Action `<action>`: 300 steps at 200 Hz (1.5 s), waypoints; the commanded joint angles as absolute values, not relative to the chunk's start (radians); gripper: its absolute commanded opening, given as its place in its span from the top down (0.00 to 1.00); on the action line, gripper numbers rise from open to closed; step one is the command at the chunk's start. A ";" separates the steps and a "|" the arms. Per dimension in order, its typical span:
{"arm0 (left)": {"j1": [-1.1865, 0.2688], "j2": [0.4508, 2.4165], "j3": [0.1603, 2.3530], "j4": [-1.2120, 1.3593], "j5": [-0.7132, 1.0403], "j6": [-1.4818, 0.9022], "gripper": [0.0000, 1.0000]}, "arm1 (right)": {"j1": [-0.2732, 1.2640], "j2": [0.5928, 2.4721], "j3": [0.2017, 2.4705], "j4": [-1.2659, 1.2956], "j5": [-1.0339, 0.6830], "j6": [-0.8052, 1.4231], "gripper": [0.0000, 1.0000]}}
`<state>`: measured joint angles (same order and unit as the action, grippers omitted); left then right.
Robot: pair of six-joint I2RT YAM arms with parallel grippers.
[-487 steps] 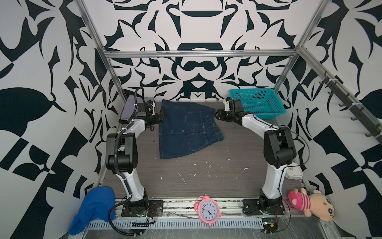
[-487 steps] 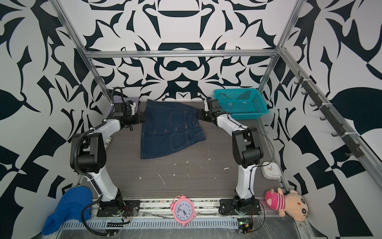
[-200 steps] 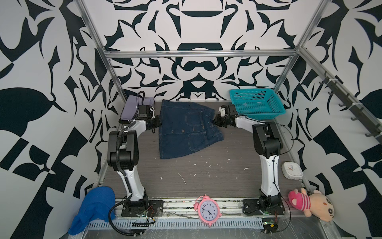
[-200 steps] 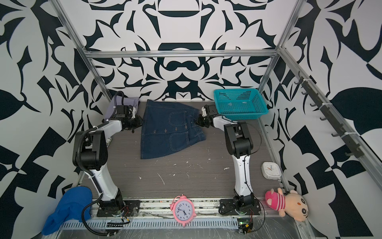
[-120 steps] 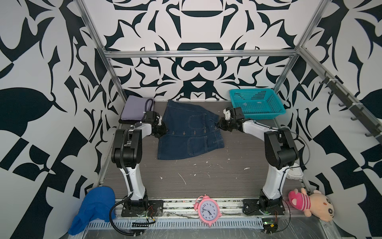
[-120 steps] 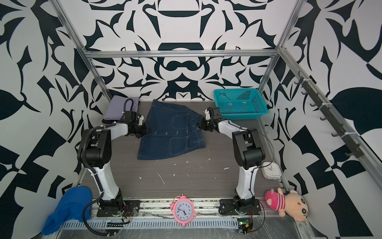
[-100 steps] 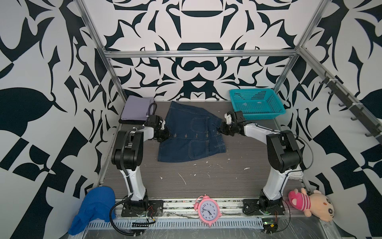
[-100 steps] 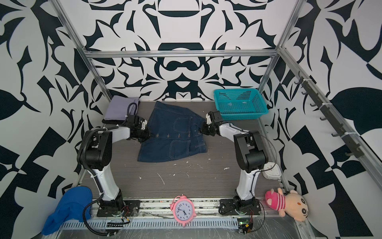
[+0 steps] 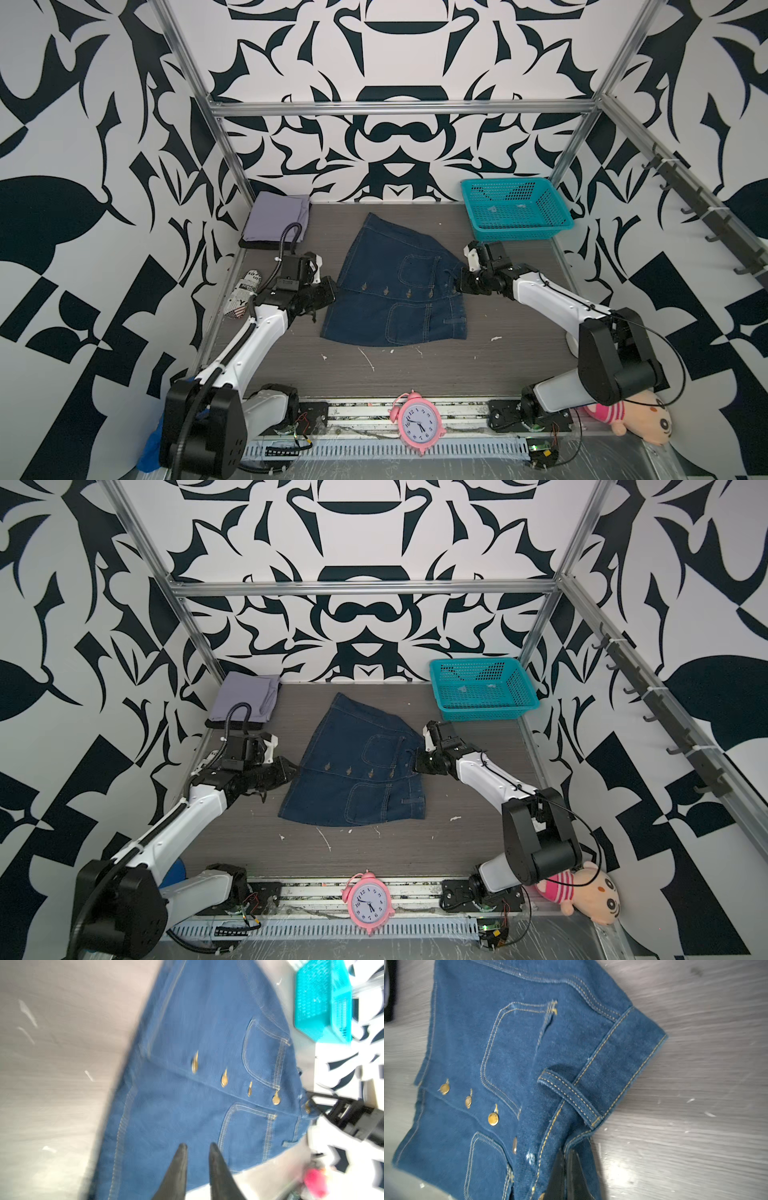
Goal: Fold and stack the skirts
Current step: 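Pull the skirt's corners apart with both grippers to smooth it flat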
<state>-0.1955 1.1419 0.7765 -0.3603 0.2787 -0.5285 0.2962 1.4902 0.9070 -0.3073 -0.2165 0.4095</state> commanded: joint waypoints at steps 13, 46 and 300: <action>-0.189 1.428 1.089 -0.280 0.238 -0.346 0.33 | 0.295 1.566 0.952 -0.288 -0.208 0.392 0.98; -0.189 1.819 1.446 -0.237 0.308 -0.280 0.17 | 0.299 1.580 0.906 -0.270 -0.196 0.412 0.92; -0.231 2.655 2.382 -0.515 0.452 -0.221 0.41 | 0.299 1.553 0.858 -0.081 -0.263 0.454 0.81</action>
<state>-0.2295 2.6312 2.3928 -0.5240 0.4137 -0.2077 0.2962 1.5585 0.8108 -0.1127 -0.2504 0.4461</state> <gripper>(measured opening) 0.611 0.188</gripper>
